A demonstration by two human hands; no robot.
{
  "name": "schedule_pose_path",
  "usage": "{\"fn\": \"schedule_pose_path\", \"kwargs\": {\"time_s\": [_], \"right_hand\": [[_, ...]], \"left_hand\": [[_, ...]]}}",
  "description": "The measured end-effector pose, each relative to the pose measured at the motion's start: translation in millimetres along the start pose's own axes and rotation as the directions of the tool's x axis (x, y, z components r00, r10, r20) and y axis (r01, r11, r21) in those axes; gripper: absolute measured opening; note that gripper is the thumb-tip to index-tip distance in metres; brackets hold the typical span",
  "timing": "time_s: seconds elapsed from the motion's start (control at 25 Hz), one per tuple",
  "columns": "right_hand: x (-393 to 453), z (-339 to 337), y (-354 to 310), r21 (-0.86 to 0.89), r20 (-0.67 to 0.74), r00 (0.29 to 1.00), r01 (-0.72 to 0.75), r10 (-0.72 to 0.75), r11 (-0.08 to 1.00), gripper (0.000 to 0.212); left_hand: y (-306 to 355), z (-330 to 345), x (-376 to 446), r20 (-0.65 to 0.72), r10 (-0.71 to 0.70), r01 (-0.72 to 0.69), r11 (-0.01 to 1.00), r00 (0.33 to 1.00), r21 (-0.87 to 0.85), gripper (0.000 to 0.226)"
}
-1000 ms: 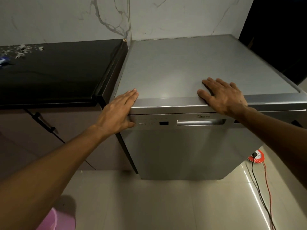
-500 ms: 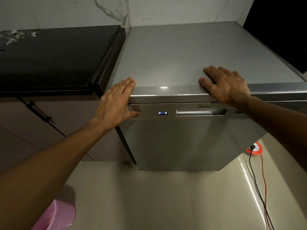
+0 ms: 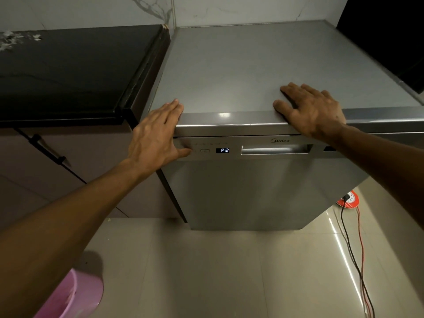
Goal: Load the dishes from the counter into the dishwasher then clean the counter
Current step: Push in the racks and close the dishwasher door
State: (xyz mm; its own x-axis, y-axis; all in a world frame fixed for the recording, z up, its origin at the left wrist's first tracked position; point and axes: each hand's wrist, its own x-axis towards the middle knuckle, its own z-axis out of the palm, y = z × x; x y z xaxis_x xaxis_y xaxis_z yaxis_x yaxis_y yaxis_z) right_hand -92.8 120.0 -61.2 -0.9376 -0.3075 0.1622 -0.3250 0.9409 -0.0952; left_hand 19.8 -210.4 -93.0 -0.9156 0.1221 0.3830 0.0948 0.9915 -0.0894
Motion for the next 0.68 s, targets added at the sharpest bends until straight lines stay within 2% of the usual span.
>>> {"fn": "schedule_pose_path", "kwargs": {"time_s": [0.68], "right_hand": [[-0.4, -2.1, -1.4, 0.005, -0.004, 1.000, 0.004, -0.004, 1.000, 0.066]], "left_hand": [[-0.8, 0.6, -0.6, -0.017, 0.003, -0.003, 1.000, 1.000, 0.007, 0.111]]}}
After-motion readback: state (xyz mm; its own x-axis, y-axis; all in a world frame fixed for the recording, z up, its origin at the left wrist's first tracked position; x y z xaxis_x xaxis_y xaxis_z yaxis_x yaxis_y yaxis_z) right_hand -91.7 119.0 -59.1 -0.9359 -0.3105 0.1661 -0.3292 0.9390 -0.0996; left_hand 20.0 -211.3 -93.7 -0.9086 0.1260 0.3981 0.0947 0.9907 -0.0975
